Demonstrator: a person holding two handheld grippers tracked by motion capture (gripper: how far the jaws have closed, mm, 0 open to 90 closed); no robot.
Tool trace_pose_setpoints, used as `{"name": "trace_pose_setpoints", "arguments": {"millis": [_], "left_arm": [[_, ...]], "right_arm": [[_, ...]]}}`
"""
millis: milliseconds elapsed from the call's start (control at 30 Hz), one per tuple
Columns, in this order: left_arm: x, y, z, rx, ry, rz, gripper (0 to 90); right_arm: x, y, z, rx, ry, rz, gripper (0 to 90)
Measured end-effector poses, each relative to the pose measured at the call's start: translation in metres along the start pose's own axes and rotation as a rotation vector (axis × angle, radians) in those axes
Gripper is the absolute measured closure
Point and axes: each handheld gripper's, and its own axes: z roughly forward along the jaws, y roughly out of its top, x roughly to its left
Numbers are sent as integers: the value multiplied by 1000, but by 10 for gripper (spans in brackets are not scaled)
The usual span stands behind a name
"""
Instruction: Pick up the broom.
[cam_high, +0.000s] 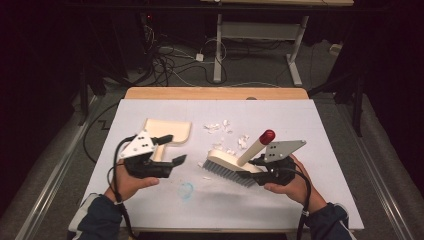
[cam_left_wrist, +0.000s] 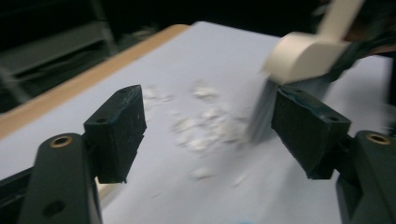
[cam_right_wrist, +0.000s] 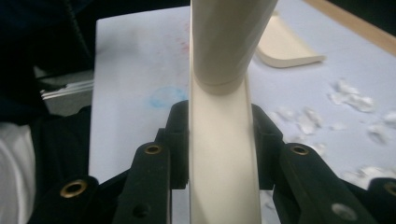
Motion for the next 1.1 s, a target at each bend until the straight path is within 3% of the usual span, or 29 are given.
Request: {"name": "trace_pose_setpoints", "arguments": {"millis": [33,67,100,133,167,233,300,433,533,633,733,800,867,1100], "left_arm": [[5,-4,-5,17,67,0,249],[10,-11,-9,61,165,-7,255],[10,-11,-9,61,165,-7,258],[12,-16,-11,68,192,-25,258],[14,-21,-13,73,193,-61,258],[19,-30,-11,100,208,-87,258],[22,-37,-8,121,204,-114,259],[26,-48,3,191,229,-117,250],[28,-57,15,227,247,-150,260],[29,-61,30,312,260,-144,260],[32,-66,37,337,265,-179,258],[38,-71,46,359,262,-234,245],[41,-74,51,373,269,-263,245],[48,-78,63,406,281,-326,245]], "right_arm": [[-1,0,-2,-5,-16,10,676],[-3,-1,-6,-16,-47,19,676],[-3,-1,-6,-16,-47,19,676],[-4,-1,-8,-26,-61,23,676],[-6,-1,-13,-39,-89,32,677],[-7,-1,-15,-45,-105,32,676],[-10,0,-22,-66,-164,51,677],[-12,0,-28,-81,-218,69,677],[-15,-2,-33,-82,-287,99,677],[-17,-4,-34,-73,-320,108,677],[-23,-6,-38,-57,-382,119,676],[-26,-7,-39,-52,-407,133,676],[-28,-8,-40,-53,-431,141,676],[-32,-11,-39,-37,-473,160,676]]}}
